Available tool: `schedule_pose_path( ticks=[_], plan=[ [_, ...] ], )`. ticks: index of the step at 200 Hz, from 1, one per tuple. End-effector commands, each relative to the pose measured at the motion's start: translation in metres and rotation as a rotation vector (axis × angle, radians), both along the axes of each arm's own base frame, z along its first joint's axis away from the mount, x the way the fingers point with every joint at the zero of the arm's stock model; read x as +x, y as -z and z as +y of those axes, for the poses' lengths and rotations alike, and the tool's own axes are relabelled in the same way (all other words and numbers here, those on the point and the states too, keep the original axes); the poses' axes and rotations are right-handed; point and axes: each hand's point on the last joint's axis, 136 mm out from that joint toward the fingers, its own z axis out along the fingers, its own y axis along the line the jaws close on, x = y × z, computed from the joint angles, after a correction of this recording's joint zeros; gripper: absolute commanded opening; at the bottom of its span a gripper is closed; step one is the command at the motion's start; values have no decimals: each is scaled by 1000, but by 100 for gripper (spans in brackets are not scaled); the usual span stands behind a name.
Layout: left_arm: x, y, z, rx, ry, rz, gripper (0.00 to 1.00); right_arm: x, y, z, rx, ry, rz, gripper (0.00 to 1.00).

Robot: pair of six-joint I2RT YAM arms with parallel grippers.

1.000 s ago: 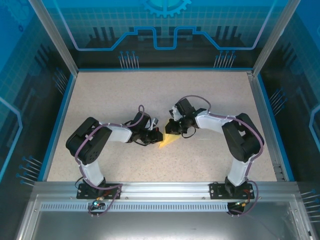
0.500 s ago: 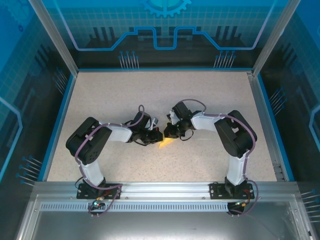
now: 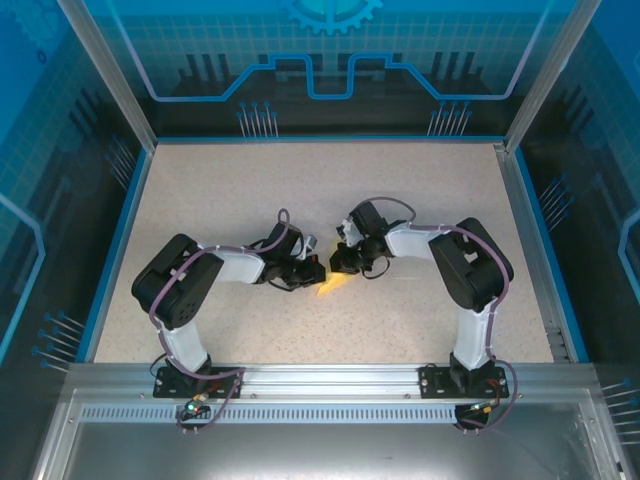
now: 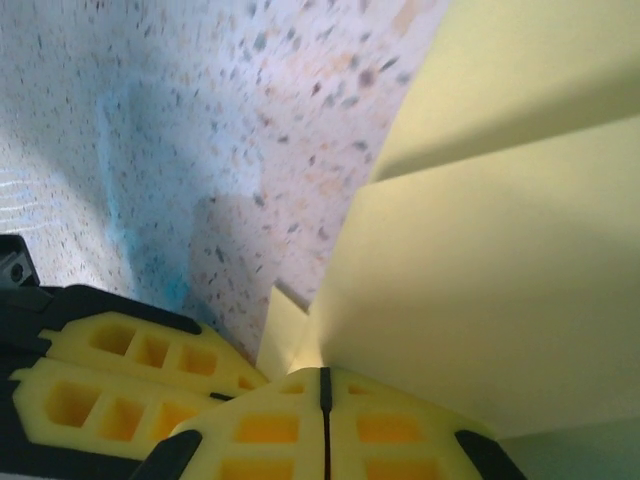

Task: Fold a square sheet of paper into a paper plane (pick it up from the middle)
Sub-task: Fourth fold the wing at the center of the table.

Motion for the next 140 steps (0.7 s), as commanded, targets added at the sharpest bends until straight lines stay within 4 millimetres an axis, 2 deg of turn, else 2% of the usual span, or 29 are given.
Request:
schedule_pose_path(
  ticks=[1, 83, 140],
  plan=[
    [-24, 33, 27, 145, -7, 109, 1, 22, 3, -12, -19, 31, -37, 7],
    [-26, 33, 26, 138, 1, 117, 0, 50, 20, -39, -78, 94, -17, 7],
    [-27, 33, 27, 140, 2, 118, 0, 79, 15, -60, -72, 139, -28, 7]
  ],
)
